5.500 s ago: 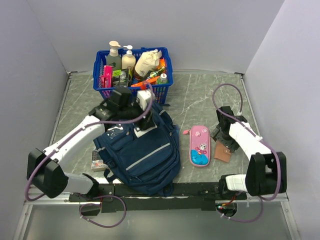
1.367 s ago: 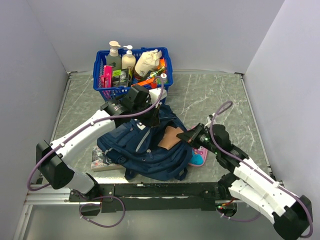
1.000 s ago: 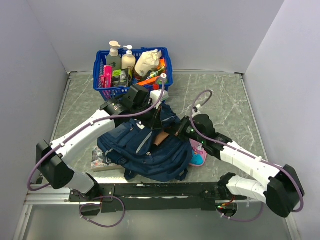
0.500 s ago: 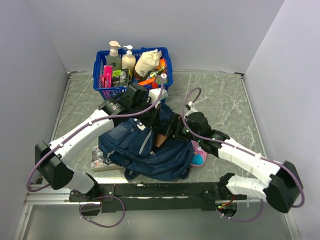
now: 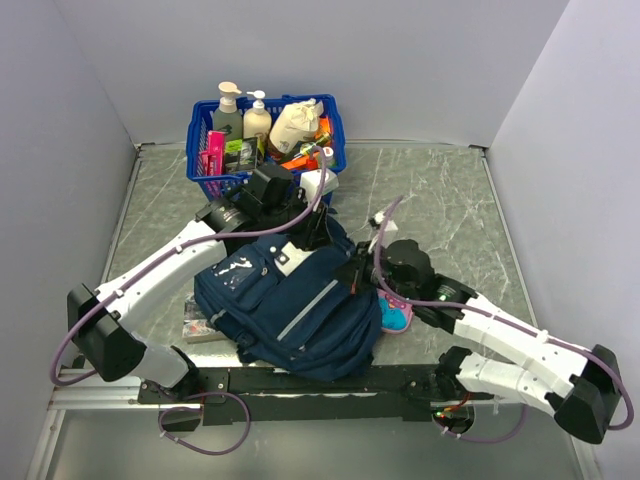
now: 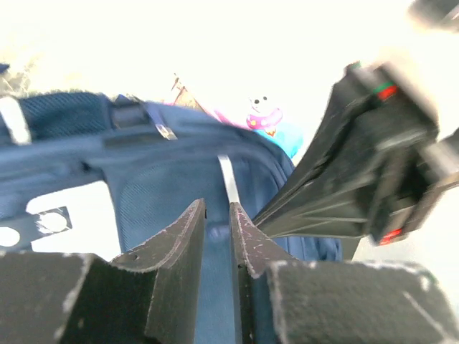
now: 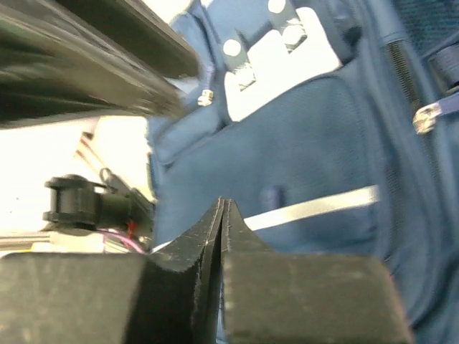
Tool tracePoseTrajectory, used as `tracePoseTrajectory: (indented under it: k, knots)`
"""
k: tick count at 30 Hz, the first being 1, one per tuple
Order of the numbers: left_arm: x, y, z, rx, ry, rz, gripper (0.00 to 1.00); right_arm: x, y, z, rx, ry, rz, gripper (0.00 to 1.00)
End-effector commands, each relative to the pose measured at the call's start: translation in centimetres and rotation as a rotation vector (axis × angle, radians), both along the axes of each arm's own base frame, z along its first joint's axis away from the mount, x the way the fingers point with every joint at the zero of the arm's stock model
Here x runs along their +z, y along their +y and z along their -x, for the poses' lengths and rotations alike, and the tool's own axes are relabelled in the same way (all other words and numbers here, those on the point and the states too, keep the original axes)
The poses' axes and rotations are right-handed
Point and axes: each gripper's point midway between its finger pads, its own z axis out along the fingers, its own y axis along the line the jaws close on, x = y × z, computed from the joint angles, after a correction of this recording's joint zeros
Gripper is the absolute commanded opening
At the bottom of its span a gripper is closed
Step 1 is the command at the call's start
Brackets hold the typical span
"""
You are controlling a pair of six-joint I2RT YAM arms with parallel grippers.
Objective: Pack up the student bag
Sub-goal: Place the personal item in the student bag.
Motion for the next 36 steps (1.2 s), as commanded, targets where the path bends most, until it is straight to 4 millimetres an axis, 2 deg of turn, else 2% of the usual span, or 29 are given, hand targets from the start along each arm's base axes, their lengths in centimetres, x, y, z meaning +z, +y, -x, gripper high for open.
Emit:
tracePoseTrajectory:
  k: [1,3,4,6,7,8,9,11,12,13,14,15,16,17,19,22,26,29,31,33,36]
  knots:
    - [3.2,-0.1,-0.4,-0.002,-0.096,0.067,0.25,-0.9,-0.3,-0.8,-0.026,-0.061,0.11,0.0]
    - [3.2,0.0,-0.4,-0.002,-0.102,0.064,0.25,-1.2,-1.0,-1.0,-0.047,-0.067,0.145,0.0]
    - [3.1,0.1,-0.4,-0.003,-0.11,0.058,0.25,-0.9,-1.3,-1.0,-0.053,-0.077,0.149,0.03]
    - [2.7,0.4,-0.1,-0.021,-0.112,0.043,0.29,0.1,-2.1,-0.8,-0.06,-0.107,0.166,0.19]
    - [2.3,0.6,0.1,-0.056,-0.139,0.022,0.32,0.5,-2.4,-0.7,-0.055,-0.116,0.172,0.22]
    - [1.9,0.4,1.0,-0.119,-0.133,0.014,0.41,1.3,-2.8,-0.4,-0.045,-0.144,0.173,0.26]
    - [0.2,1.4,2.1,-0.172,-0.099,-0.052,0.43,1.5,-3.1,0.1,-0.031,-0.143,0.186,0.33]
    - [-2.1,2.6,3.9,-0.318,-0.106,-0.139,0.48,2.2,-3.1,1.2,0.011,-0.17,0.181,0.37]
    - [-4.3,4.2,5.2,-0.398,-0.09,-0.215,0.49,2.0,-3.1,1.9,0.04,-0.17,0.187,0.39]
    - [-5.3,5.0,5.8,-0.422,-0.083,-0.244,0.5,1.9,-2.6,3.0,0.081,-0.175,0.187,0.41]
    - [-5.1,5.9,6.4,-0.435,-0.111,-0.236,0.5,1.6,-2.3,3.8,0.108,-0.173,0.195,0.43]
    - [-6.5,6.9,7.0,-0.473,-0.132,-0.26,0.51,0.5,-2.3,4.2,0.117,-0.161,0.224,0.46]
    - [-6.6,7.4,7.2,-0.475,-0.161,-0.259,0.52,-0.3,-2.2,4.6,0.127,-0.147,0.25,0.48]
    - [-5.7,7.9,7.9,-0.486,-0.217,-0.236,0.53,-1.0,-1.7,5.6,0.161,-0.142,0.275,0.52]
    - [-6.3,8.9,9.3,-0.571,-0.22,-0.255,0.54,-3.0,-1.8,5.7,0.151,-0.109,0.344,0.55]
    - [-7.0,9.4,10.5,-0.621,-0.211,-0.252,0.57,-4.1,-1.3,5.8,0.166,-0.073,0.364,0.57]
    - [-6.8,9.8,10.1,-0.62,-0.256,-0.273,0.59,-4.9,-0.2,6.8,0.21,0.004,0.357,0.59]
    - [-6.7,10.0,10.4,-0.636,-0.272,-0.276,0.59,-6.0,-0.4,7.9,0.235,0.074,0.371,0.6]
    - [-6.8,10.2,10.6,-0.644,-0.283,-0.277,0.61,-6.0,-0.3,8.5,0.249,0.095,0.346,0.61]
    - [-7.6,10.4,11.0,-0.667,-0.287,-0.289,0.61,-6.5,-0.2,8.6,0.239,0.122,0.333,0.69]
    - [-8.0,10.2,10.4,-0.634,-0.313,-0.307,0.62,-7.0,0.4,9.4,0.278,0.185,0.322,0.71]
